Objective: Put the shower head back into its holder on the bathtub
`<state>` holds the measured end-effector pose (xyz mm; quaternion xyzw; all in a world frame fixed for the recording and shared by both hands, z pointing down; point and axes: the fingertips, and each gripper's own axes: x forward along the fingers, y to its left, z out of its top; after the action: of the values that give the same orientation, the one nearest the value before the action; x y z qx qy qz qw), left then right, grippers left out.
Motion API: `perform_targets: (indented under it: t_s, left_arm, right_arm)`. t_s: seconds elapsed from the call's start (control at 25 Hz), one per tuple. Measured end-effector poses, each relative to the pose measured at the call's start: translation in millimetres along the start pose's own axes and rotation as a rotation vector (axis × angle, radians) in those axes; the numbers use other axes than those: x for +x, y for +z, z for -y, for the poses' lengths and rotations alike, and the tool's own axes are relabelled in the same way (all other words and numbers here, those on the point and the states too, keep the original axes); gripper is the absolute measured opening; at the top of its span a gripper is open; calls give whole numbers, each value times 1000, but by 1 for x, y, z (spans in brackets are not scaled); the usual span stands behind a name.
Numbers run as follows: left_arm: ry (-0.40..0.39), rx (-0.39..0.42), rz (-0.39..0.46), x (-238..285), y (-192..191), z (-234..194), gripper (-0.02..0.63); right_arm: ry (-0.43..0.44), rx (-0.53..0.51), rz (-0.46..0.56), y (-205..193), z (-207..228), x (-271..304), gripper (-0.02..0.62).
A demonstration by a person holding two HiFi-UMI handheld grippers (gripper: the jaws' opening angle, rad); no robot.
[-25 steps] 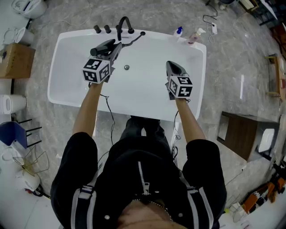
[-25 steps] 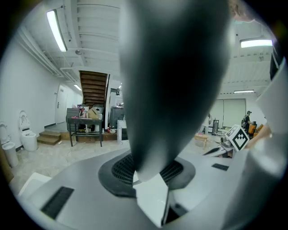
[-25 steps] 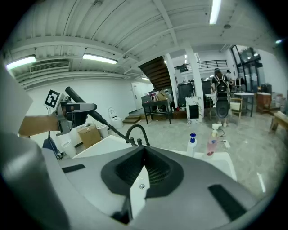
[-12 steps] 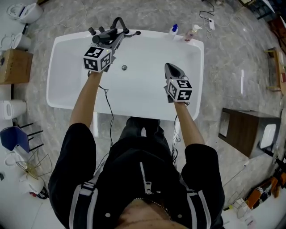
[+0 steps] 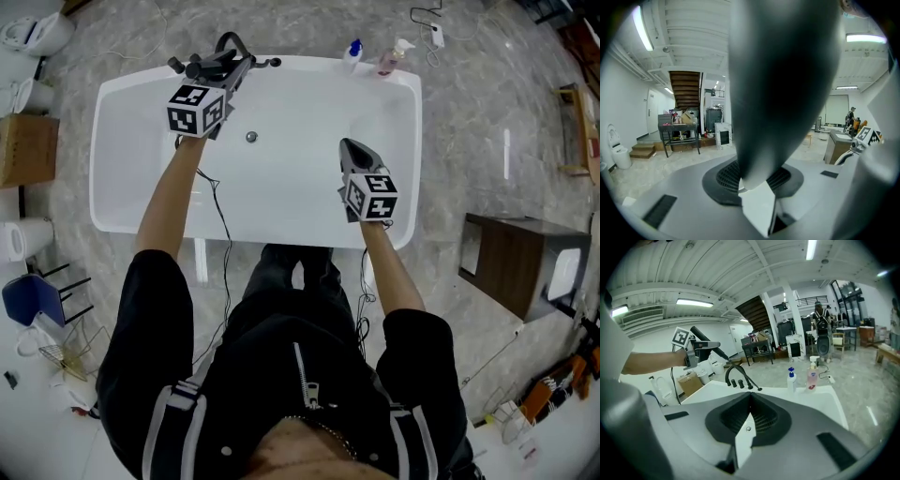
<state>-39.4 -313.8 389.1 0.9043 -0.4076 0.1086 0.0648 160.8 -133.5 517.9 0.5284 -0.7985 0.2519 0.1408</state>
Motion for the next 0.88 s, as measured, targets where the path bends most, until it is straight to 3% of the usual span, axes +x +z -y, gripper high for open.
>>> perform_targets:
  t_s: [0.88]
  left_arm:
    - [57, -8, -123, 78, -80, -26, 141]
  right_arm:
    - [-34, 113, -125, -102, 14, -12, 9]
